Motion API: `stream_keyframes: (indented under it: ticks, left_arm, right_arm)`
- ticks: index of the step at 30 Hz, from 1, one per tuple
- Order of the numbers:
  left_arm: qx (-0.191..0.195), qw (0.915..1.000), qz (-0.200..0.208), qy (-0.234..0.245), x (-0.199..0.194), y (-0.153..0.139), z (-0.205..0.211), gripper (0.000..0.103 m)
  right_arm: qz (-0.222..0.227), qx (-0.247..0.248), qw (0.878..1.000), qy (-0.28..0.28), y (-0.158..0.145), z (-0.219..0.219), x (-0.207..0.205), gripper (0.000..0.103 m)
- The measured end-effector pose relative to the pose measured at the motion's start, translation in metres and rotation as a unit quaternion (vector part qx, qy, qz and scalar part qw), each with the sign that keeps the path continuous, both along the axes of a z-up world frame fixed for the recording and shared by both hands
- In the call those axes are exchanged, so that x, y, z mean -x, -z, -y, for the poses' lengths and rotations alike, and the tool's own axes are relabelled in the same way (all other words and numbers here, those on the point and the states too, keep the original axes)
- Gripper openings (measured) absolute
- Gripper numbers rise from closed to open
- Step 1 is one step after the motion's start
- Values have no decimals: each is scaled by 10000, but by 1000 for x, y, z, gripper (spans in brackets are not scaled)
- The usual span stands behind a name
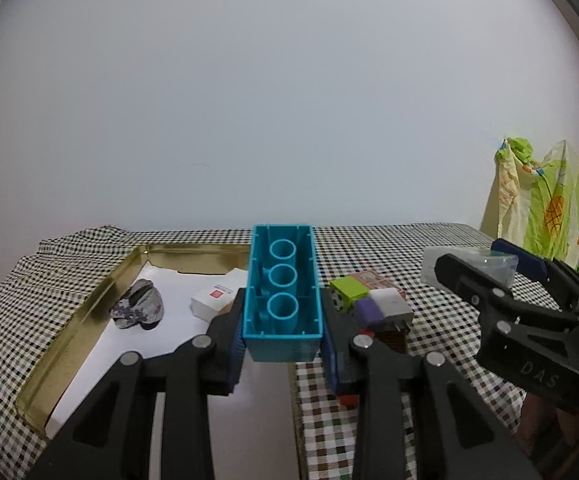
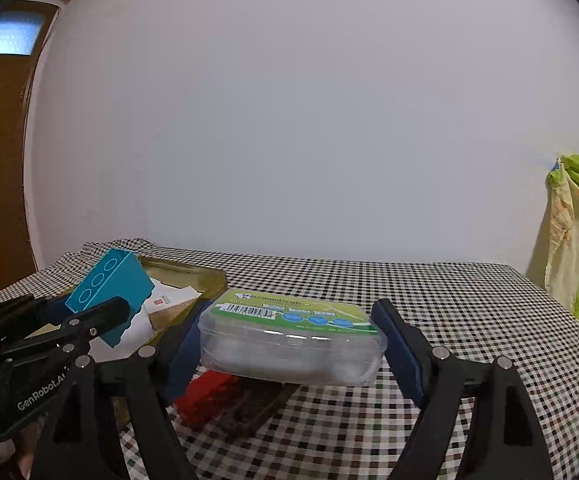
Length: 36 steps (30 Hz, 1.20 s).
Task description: Organize rigid objects
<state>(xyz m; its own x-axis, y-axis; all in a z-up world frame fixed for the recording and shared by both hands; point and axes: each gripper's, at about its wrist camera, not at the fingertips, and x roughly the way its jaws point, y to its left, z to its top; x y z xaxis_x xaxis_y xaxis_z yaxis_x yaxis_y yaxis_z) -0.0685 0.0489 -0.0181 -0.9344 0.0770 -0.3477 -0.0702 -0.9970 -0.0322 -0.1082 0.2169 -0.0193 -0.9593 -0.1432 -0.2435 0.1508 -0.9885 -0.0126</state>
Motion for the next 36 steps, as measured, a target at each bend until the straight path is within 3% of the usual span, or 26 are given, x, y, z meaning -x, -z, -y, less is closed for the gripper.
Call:
stream_keyframes:
  ticks: [23,24,36]
  left_arm:
    - [-125,9997,76,-177,-1,3,34,30]
    - [-124,9997,76,-183,-1,4,35,30]
    - [-143,9993,168,-301,2,4,47,30]
  right_arm:
    - [8,-57,9995,-300,-1,16,-2,82]
    - [18,-62,9978,659,-1,18,-4,82]
    - [24,-212,9986,482,-9,31,-7,82]
